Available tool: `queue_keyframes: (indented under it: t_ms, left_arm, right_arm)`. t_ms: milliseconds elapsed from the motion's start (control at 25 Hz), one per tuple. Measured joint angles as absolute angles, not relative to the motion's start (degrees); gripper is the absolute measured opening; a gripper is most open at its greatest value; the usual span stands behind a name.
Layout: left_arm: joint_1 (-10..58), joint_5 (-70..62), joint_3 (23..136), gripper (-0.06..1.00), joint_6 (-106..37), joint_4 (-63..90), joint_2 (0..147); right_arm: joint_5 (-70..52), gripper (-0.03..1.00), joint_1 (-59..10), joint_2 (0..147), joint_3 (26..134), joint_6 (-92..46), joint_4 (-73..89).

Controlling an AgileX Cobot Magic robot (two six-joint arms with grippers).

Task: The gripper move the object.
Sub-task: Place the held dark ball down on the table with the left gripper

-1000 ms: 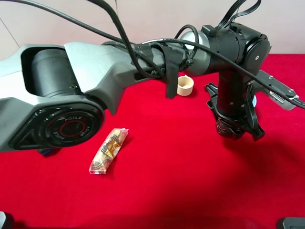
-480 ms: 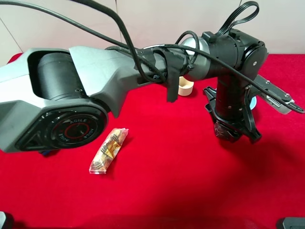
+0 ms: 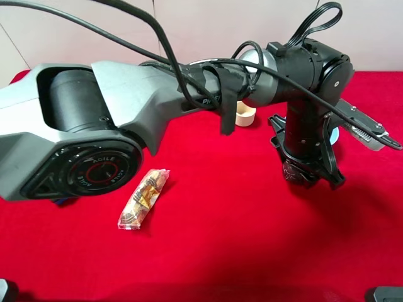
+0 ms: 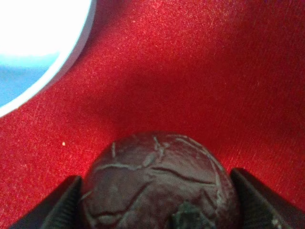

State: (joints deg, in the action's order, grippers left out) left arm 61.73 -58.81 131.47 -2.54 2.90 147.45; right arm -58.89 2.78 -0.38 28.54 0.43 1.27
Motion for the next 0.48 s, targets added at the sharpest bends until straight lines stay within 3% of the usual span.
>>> queue_keyframes:
  t_ms: [480]
  left_arm:
    - [61.73,-58.81,131.47,0.91,-2.50,2.90,147.45]
  right_arm:
    - [-58.89,0.69,2.78,-0.38,28.54,0.43,1.27]
